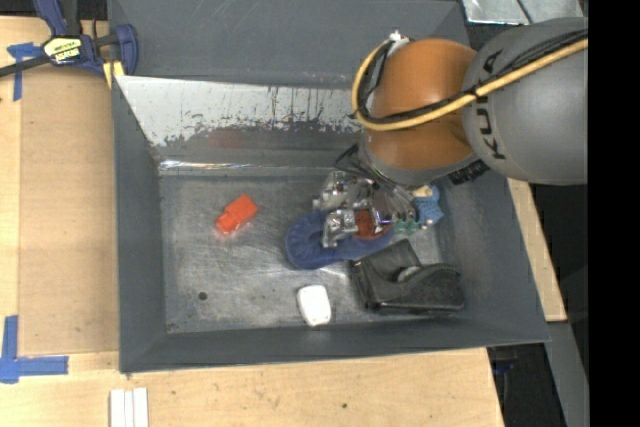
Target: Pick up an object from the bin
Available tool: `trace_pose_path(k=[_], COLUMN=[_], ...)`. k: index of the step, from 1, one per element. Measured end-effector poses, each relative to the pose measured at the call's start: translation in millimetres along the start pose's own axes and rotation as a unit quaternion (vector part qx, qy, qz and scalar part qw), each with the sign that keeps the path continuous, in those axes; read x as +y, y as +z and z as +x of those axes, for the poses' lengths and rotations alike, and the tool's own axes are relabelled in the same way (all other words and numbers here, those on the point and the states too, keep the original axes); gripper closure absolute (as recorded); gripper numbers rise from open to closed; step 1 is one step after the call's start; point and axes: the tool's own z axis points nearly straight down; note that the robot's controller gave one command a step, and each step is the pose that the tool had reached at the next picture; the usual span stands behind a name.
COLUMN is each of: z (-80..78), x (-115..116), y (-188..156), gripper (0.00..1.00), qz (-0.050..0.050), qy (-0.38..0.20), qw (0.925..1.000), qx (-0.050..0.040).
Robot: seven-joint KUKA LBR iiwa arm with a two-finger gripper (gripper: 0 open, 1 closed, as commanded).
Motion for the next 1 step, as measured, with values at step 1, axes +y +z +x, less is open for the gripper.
trace_pose_path(k=[1], z=[-2.5], x=[-0.3], y=[-52.0], gripper=[1.00], qz=[0.000], qy=[0.000], qw=[1.0000], qx=[-0.0011])
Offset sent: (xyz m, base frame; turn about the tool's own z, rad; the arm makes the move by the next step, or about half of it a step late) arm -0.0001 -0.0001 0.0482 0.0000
